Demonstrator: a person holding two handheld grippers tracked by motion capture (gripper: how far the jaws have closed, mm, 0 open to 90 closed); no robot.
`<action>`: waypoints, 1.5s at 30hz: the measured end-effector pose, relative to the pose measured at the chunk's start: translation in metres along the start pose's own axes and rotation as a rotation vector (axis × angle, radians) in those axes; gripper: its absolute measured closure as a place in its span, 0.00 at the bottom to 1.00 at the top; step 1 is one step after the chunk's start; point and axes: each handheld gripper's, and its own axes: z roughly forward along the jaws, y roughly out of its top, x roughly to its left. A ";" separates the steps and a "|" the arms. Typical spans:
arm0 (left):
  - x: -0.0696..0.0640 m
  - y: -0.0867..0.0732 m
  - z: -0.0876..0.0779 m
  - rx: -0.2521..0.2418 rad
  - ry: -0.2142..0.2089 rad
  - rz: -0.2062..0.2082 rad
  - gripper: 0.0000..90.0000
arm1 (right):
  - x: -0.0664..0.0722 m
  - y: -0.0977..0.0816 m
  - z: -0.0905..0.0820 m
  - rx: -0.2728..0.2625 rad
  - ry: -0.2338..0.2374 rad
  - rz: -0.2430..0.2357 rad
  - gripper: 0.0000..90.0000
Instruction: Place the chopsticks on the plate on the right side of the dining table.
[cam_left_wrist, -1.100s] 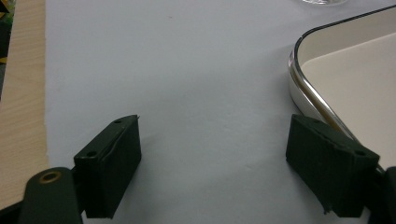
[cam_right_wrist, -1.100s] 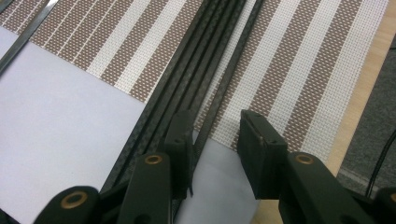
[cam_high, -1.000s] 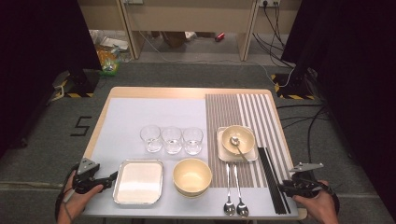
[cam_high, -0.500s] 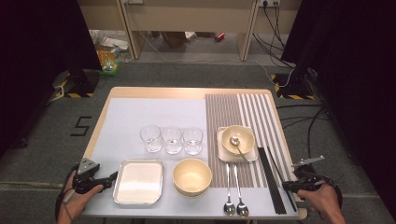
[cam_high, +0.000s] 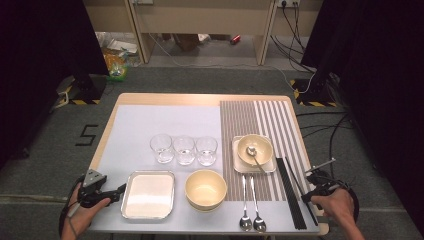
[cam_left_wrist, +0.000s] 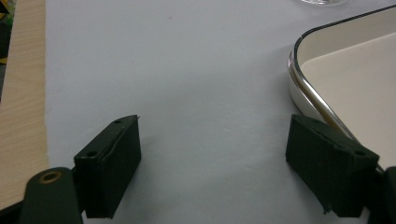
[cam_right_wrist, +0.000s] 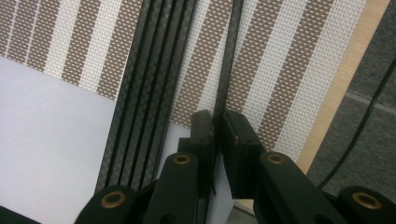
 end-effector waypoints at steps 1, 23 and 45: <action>0.000 0.000 0.001 -0.007 0.003 -0.001 0.19 | -0.001 0.001 0.000 0.008 0.004 0.008 0.92; 0.000 0.000 0.001 -0.007 0.003 -0.001 0.19 | -0.018 0.005 -0.001 0.002 0.091 0.053 0.96; 0.000 0.000 0.001 -0.008 0.003 -0.001 0.19 | -0.012 0.055 -0.026 -0.104 0.074 -0.055 0.96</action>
